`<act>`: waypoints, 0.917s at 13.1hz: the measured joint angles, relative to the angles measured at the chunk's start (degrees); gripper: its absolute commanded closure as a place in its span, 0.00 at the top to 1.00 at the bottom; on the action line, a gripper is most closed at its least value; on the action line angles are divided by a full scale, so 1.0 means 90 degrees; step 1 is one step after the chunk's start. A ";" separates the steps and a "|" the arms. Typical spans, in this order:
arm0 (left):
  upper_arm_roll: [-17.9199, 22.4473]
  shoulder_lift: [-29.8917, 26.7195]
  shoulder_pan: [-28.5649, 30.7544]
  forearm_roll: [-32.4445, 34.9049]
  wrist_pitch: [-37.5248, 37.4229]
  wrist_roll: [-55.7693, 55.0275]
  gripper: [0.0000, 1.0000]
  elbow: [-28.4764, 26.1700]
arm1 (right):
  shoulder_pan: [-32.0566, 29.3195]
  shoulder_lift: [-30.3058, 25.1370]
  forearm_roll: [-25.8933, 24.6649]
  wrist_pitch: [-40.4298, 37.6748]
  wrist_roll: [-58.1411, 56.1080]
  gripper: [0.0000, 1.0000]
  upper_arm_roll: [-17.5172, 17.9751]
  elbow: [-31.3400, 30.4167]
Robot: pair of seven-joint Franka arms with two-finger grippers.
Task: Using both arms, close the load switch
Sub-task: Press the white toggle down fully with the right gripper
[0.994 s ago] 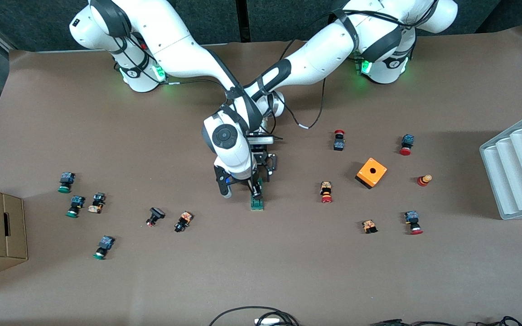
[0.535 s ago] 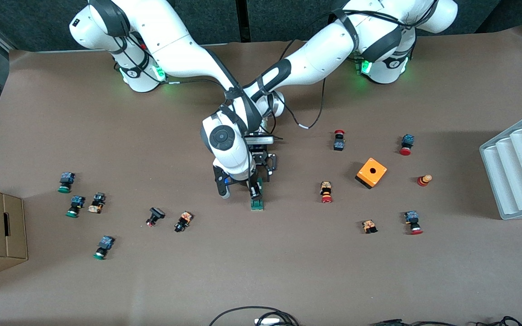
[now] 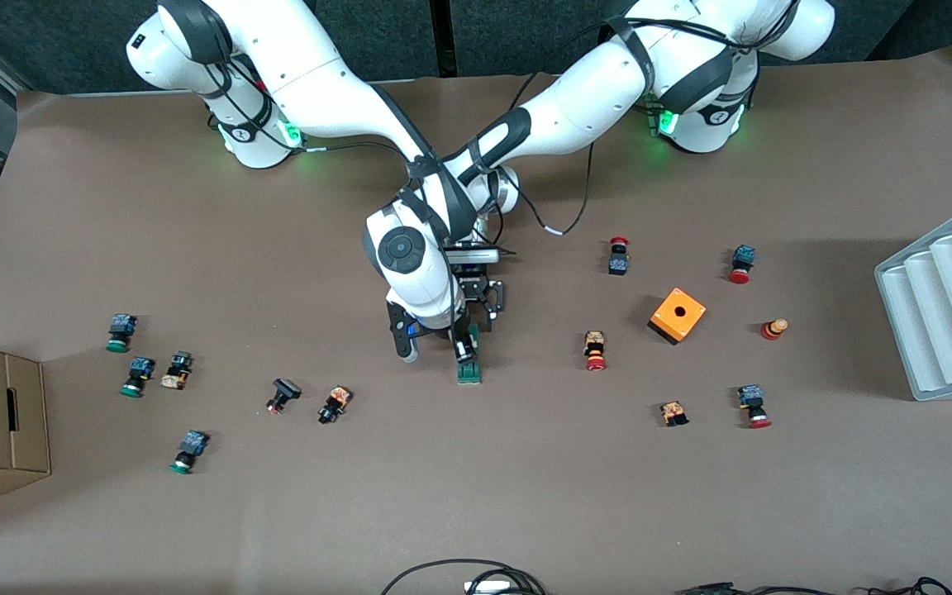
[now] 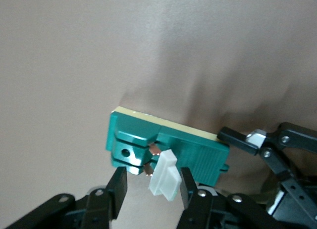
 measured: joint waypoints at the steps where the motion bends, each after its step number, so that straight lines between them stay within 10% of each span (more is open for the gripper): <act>1: 0.0000 0.0000 0.0000 0.0000 0.0000 0.0000 0.78 0.0000 | -0.0010 0.0000 0.0000 0.0016 0.0000 0.42 -0.0002 0.0016; 12: -0.0001 0.0001 0.0000 -0.0008 0.0000 0.0000 0.78 0.0014 | -0.0031 0.0015 0.0000 0.0014 0.0000 0.28 -0.0004 0.0091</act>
